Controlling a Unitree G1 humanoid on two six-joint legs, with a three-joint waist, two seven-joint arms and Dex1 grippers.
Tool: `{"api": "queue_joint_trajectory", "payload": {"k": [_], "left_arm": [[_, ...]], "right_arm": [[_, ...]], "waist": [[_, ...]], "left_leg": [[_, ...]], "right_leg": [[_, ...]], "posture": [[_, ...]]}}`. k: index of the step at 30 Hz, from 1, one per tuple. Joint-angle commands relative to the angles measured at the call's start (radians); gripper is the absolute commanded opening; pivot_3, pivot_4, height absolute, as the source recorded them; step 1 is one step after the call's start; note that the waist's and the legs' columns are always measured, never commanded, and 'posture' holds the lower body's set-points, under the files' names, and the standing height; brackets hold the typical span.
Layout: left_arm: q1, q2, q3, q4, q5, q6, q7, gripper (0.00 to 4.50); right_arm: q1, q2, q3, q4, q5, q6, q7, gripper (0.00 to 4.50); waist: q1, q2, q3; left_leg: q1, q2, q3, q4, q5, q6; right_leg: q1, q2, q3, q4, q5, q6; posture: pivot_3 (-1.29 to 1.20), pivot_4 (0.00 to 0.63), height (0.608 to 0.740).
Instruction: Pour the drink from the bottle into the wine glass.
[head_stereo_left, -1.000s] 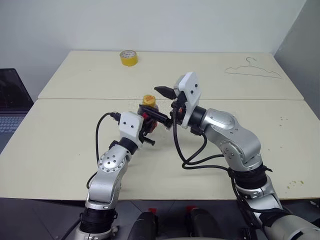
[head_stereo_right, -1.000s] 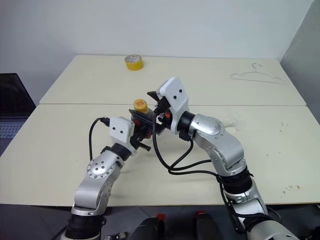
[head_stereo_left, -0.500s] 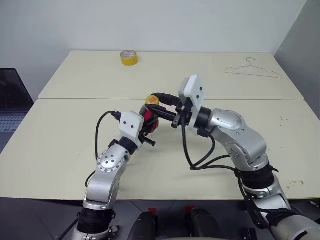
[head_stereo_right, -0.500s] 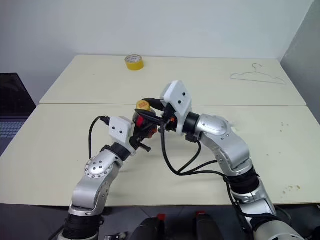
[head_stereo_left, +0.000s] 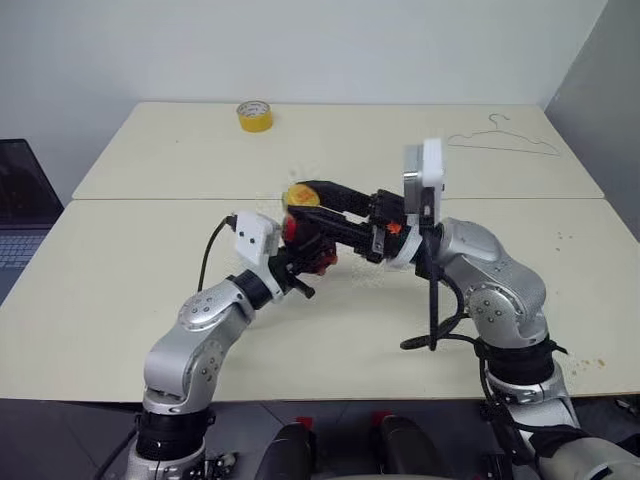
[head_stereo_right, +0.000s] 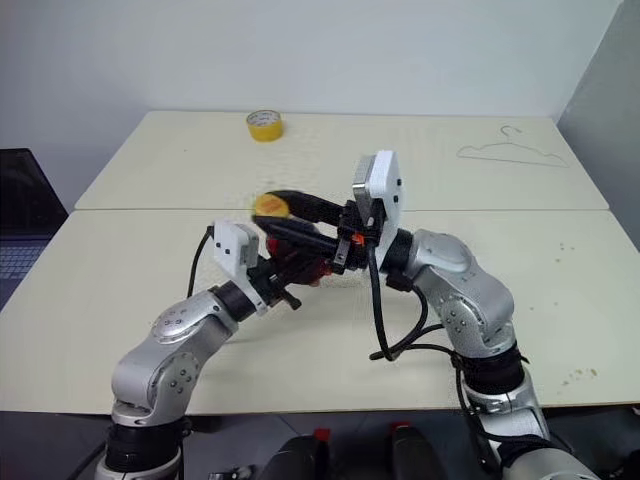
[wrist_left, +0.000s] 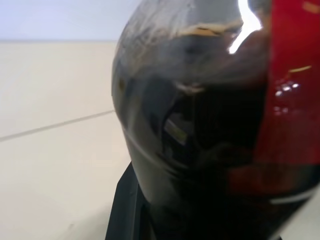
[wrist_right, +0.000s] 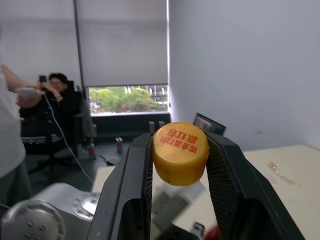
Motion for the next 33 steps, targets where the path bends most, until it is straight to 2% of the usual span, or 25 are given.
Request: {"api": "queue_joint_trajectory", "payload": {"k": [1, 8, 14, 22, 27, 33], "left_arm": [[-0.01, 0.001, 0.011, -0.051, -0.02, -0.009, 0.01, 0.51], [0.003, 0.007, -0.011, -0.047, 0.042, -0.057, 0.036, 0.51], [0.009, -0.008, -0.023, -0.027, 0.097, -0.113, 0.064, 0.51], [0.058, 0.027, -0.086, -0.039, 0.183, -0.209, 0.029, 0.51], [0.071, 0.04, -0.108, -0.025, 0.213, -0.254, 0.008, 0.51], [0.054, 0.031, -0.116, 0.0, 0.227, -0.276, 0.006, 0.51]], "right_arm": [[0.006, 0.012, -0.027, -0.037, 0.04, 0.023, -0.046, 1.22], [0.046, -0.024, -0.04, -0.062, 0.011, 0.022, -0.101, 1.22], [0.161, -0.151, -0.062, -0.108, -0.092, -0.026, -0.113, 1.22], [0.522, -0.319, -0.155, -0.163, -0.248, -0.165, -0.113, 1.22], [0.687, -0.325, -0.239, -0.047, -0.344, -0.284, -0.157, 1.22], [0.723, -0.295, -0.327, 0.154, -0.362, -0.329, -0.204, 1.22]], "waist": [[0.004, 0.0, 0.0], [0.004, 0.0, 0.0], [0.007, 0.0, 0.0], [0.007, -0.001, 0.0], [0.006, -0.001, 0.0], [0.006, -0.001, 0.0]], "left_leg": [[0.0, 0.0, 0.0, 0.0, 0.0, 0.0], [0.0, -0.001, 0.0, 0.0, 0.001, -0.001], [0.0, -0.001, 0.0, 0.0, 0.0, -0.001], [-0.001, -0.001, 0.001, 0.0, 0.0, 0.0], [0.001, -0.001, 0.002, 0.0, 0.0, 0.0], [0.002, -0.001, 0.002, 0.0, 0.0, 0.0]], "right_leg": [[0.0, 0.0, 0.0, 0.0, 0.0, 0.0], [0.0, -0.001, 0.0, 0.0, 0.0, 0.0], [0.0, -0.001, 0.0, -0.001, 0.0, 0.0], [0.001, -0.001, 0.001, -0.001, 0.0, 0.0], [0.002, 0.0, 0.001, -0.001, 0.0, 0.001], [0.003, 0.0, 0.002, -0.001, 0.0, 0.0]], "posture": [[0.0, 0.15, 0.74], [0.0, 0.15, 0.74], [0.0, 0.15, 0.74], [0.0, 0.15, 0.74], [0.0, 0.15, 0.74], [0.0, 0.15, 0.74]]}}
